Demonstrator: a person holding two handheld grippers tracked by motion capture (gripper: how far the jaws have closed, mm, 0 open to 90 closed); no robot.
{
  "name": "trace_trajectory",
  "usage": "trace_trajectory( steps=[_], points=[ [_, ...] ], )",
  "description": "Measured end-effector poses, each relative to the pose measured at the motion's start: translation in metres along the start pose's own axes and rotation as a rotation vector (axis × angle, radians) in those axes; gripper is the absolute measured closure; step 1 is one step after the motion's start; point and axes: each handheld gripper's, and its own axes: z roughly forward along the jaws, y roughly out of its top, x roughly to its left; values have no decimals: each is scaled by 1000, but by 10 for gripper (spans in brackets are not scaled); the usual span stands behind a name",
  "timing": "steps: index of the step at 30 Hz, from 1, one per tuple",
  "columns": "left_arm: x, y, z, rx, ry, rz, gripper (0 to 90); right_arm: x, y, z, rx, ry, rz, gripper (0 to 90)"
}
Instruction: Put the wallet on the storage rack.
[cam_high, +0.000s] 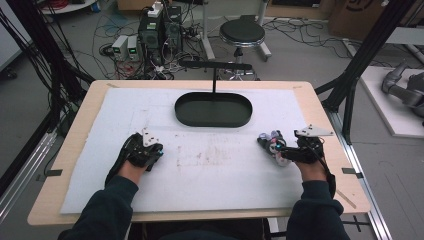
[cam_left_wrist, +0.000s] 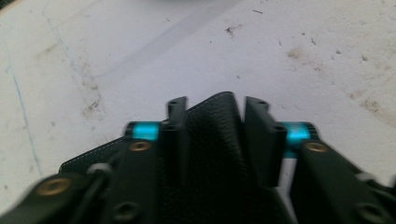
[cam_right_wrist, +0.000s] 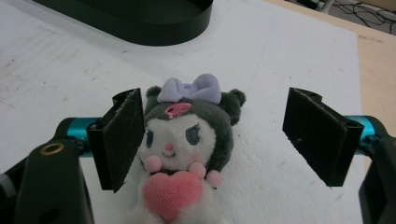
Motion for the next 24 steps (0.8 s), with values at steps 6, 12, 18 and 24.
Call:
trace_trajectory(
  steps=[6, 12, 18, 24],
  points=[
    [14, -1, -8, -60, -68, -107, 777, -1, 0, 0, -3, -1, 0, 213],
    [33, 2, -32, -207, -117, -230, 813, -1, 0, 0, -2, -1, 2, 213],
    [55, 0, -51, -313, -138, -340, 826, 0, 0, 0, -1, 1, 1, 214],
    [72, -1, -68, -411, -153, -415, 833, -1, 0, 0, -2, 0, 2, 213]
  ],
)
